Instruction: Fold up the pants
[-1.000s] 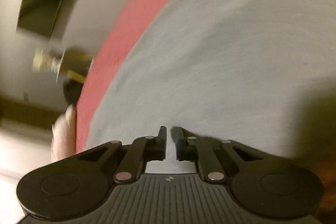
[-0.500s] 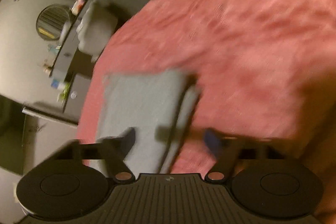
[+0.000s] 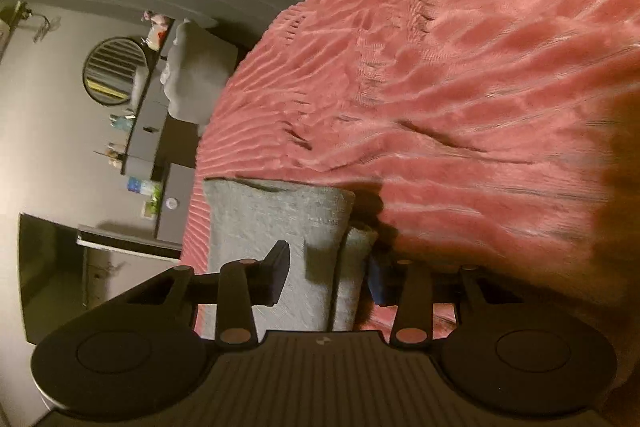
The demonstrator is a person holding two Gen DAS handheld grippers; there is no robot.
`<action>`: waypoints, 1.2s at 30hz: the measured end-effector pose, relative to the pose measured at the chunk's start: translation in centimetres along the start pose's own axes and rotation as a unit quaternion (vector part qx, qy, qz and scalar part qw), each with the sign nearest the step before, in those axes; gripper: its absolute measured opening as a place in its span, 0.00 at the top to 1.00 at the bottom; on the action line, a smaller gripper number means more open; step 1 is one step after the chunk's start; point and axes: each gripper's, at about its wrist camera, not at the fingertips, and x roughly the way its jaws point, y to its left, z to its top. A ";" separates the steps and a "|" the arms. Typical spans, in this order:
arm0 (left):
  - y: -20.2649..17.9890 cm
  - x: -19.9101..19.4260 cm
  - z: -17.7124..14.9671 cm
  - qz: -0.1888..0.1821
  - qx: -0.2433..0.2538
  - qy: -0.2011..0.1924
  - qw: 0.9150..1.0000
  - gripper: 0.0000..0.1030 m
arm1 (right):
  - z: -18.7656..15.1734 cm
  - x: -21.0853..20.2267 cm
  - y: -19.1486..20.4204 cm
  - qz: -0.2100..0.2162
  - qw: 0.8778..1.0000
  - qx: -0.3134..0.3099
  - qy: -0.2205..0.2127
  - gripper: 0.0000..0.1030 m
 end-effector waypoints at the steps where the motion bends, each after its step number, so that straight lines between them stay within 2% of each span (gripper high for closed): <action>1: 0.0 -0.2 0.0 -0.005 -0.004 -0.001 1.000 0.02 | -0.1 -0.1 0.4 -0.003 1.000 -0.013 -0.003 0.83; 2: 0.0 -0.3 -0.1 -0.011 -0.009 -0.001 1.000 0.02 | -0.2 -0.3 0.9 -0.006 1.000 -0.027 -0.007 0.89; 6: -0.2 -0.8 -0.3 -0.033 -0.023 -0.004 0.999 0.02 | -1.3 -1.0 5.0 -0.029 0.992 -0.119 -0.034 0.89; 8: -0.3 -1.0 -0.4 -0.042 -0.022 -0.006 0.999 0.02 | -2.6 -1.6 8.6 -0.031 0.979 -0.197 -0.049 0.89; 11: -0.5 -1.4 -0.5 -0.053 -0.017 -0.012 0.998 0.02 | -5.5 -2.2 13.9 0.005 0.955 -0.293 -0.051 0.89; 14: -0.5 -1.7 -0.5 -0.063 -0.020 -0.019 0.998 0.02 | -10.7 -2.3 19.3 0.049 0.914 -0.402 -0.021 0.89; 16: -0.3 -1.8 -0.5 -0.070 -0.026 -0.022 0.997 0.02 | -15.5 -2.0 22.3 0.088 0.876 -0.473 0.025 0.89; 19: 0.0 -2.0 -0.6 -0.080 -0.034 -0.024 0.996 0.02 | -23.3 -0.8 24.4 0.128 0.818 -0.551 0.102 0.89; 20: 0.1 -2.1 -0.6 -0.082 -0.036 -0.025 0.996 0.02 | -26.2 0.1 24.5 0.132 0.799 -0.571 0.135 0.89; 21: 0.2 -2.2 -0.6 -0.084 -0.038 -0.026 0.995 0.02 | -28.6 1.0 24.2 0.129 0.785 -0.584 0.165 0.89; 24: 0.6 -2.3 -0.7 -0.092 -0.048 -0.026 0.994 0.02 | -34.3 4.4 22.1 0.100 0.752 -0.596 0.264 0.88; 25: 0.7 -2.3 -0.7 -0.095 -0.051 -0.026 0.994 0.02 | -35.7 5.7 21.2 0.074 0.743 -0.593 0.301 0.87; 26: 0.7 -2.3 -0.8 -0.099 -0.054 -0.025 0.993 0.02 | -36.1 6.7 20.5 0.052 0.750 -0.585 0.305 0.86; 28: 0.8 -2.2 -0.8 -0.107 -0.053 -0.021 0.993 0.02 | -35.3 6.9 20.8 0.054 0.776 -0.551 0.302 0.83; 29: 0.7 -2.1 -0.9 -0.111 -0.050 -0.021 0.992 0.02 | -34.6 7.0 20.9 0.056 0.786 -0.533 0.310 0.81; 32: 0.2 -2.0 -0.9 -0.122 -0.038 -0.022 0.992 0.02 | -33.0 6.5 20.2 0.069 0.806 -0.486 0.330 0.74; 34: -0.2 -1.9 -0.9 -0.133 -0.030 -0.022 0.990 0.02 | -32.0 5.8 19.7 0.084 0.833 -0.432 0.335 0.61; 36: -0.7 -1.8 -1.0 -0.144 -0.018 -0.020 0.989 0.02 | -30.0 4.8 19.1 0.102 0.868 -0.374 0.311 0.36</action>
